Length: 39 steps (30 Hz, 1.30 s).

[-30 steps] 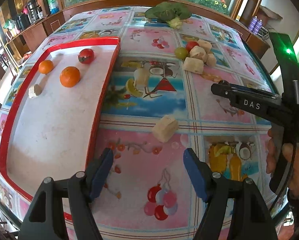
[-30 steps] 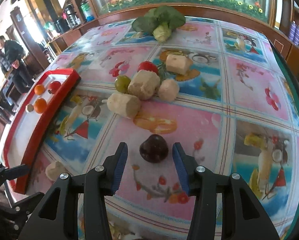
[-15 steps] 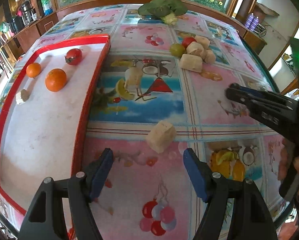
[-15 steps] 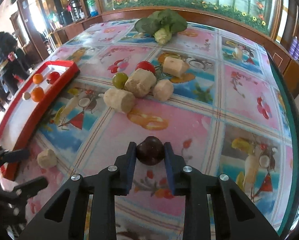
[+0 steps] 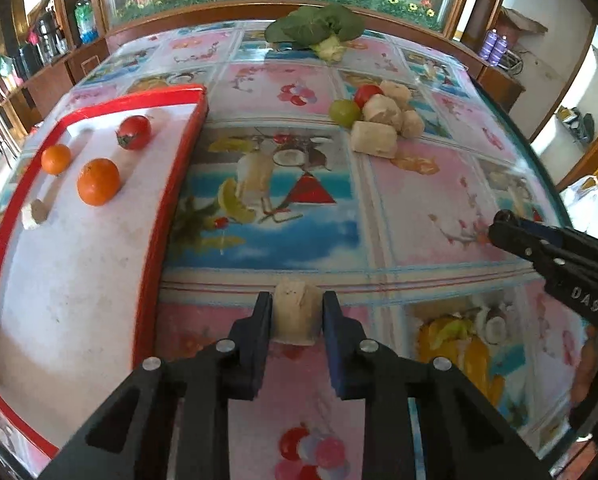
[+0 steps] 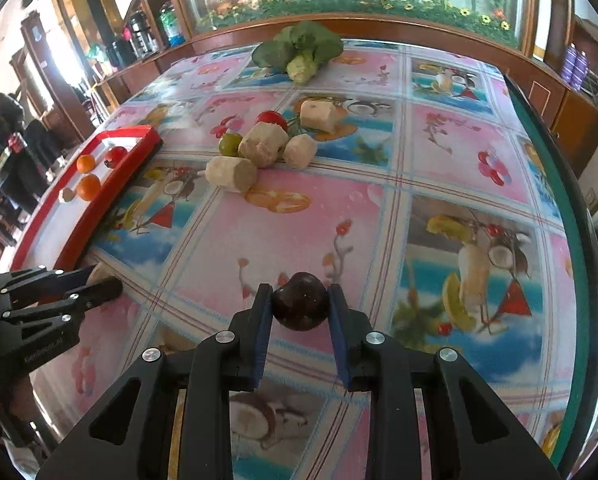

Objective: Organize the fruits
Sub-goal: 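Grasp the dark plum with the right tool while the left tool grasps a pale cube, then carry the plum and pale cube into the red-rimmed tray and open both tools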

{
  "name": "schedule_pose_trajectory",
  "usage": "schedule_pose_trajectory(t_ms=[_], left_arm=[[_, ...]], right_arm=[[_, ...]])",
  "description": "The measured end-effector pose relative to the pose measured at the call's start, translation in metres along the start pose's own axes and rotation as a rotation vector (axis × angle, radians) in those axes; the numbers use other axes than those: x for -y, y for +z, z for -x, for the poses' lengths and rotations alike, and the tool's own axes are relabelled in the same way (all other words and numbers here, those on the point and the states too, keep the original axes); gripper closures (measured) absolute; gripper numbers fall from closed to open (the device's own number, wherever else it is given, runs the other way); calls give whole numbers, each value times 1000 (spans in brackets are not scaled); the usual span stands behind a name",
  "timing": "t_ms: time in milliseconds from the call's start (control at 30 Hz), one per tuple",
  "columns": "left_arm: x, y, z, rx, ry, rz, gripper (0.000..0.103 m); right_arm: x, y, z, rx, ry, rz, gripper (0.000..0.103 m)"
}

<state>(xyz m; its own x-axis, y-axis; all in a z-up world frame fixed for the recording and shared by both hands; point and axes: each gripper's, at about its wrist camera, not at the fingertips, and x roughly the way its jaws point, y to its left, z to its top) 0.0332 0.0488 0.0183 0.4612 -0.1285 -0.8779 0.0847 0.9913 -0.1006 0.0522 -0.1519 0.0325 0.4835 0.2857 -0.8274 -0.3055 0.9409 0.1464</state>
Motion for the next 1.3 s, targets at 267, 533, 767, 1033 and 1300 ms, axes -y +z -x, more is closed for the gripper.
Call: schedule_pose_trajectory(t_ms=[267,533,767,1033,1300], left_arm=[[20,-10,14,5,-91,-30,76],[17,-11,27,12,-133,-23,76],[-5,-10,43,40,-143,5,76],[-52,-11,59,71,-110,64,76],[-114,-15,71,95,-55,160,76]], right_arm=[[-1,-19,16,4,-16,-27,76],[-6,-44,26,-11,-43,-69,76],[-34,-36,31,4,-36,-52,76],[-88,-15,28,28,19,24,76],[-149,8,17,25,100,103,76]])
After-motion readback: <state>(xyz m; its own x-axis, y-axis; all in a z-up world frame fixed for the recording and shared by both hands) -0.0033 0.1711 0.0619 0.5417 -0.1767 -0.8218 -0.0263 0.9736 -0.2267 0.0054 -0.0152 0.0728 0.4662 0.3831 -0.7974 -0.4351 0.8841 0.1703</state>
